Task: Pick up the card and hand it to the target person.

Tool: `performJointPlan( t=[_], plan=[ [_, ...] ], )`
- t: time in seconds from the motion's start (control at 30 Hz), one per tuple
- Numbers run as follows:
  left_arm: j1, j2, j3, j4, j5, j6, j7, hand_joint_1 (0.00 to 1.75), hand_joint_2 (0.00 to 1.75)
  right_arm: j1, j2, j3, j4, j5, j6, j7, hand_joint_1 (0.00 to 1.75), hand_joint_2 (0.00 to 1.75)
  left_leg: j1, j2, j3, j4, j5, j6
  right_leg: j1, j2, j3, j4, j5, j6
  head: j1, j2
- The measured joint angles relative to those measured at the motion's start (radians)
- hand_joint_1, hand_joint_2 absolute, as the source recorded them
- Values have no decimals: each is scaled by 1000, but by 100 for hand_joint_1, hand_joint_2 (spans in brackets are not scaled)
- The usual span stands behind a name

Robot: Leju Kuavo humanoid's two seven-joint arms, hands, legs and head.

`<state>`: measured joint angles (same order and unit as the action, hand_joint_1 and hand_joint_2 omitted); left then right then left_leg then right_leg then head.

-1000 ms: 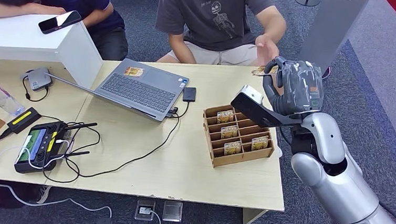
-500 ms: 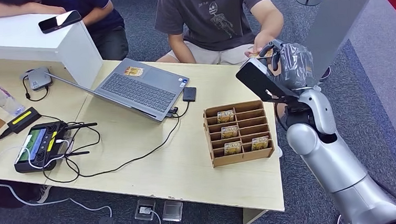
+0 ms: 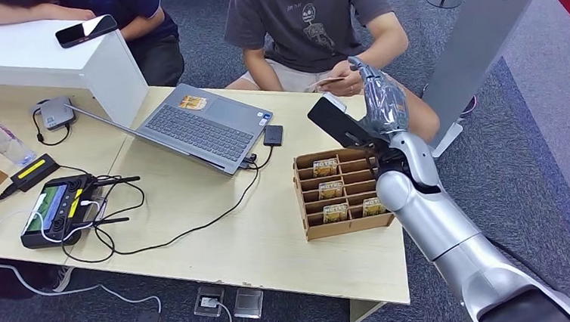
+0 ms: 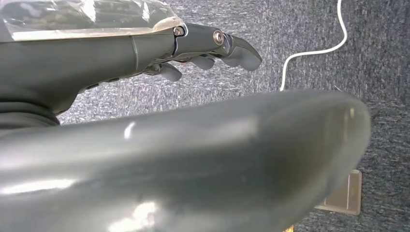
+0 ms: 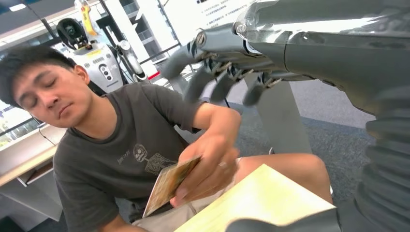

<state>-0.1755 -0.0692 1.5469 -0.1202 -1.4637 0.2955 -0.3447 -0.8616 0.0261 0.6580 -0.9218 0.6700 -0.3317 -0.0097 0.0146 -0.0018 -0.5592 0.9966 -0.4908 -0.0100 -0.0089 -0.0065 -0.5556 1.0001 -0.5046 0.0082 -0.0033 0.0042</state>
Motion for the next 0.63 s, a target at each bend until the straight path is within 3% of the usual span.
performJointPlan(
  t=[0.33, 0.63],
  plan=[
    [1, 1, 0, 0, 19, 8, 10, 0, 0, 6, 21, 6, 33, -54, -63, 0, 0, 175, 0, 0, 1, 0, 0, 0, 0, 0, 0, 0, 0, 0, 0, 0],
    [3, 1, 0, 0, 25, 9, 12, 0, 0, 137, -20, -33, -125, -241, -141, -10, 0, 175, 0, 0, 1, 0, 0, 0, 0, 0, 0, -1, 0, 0, 0, 0]
  ],
)
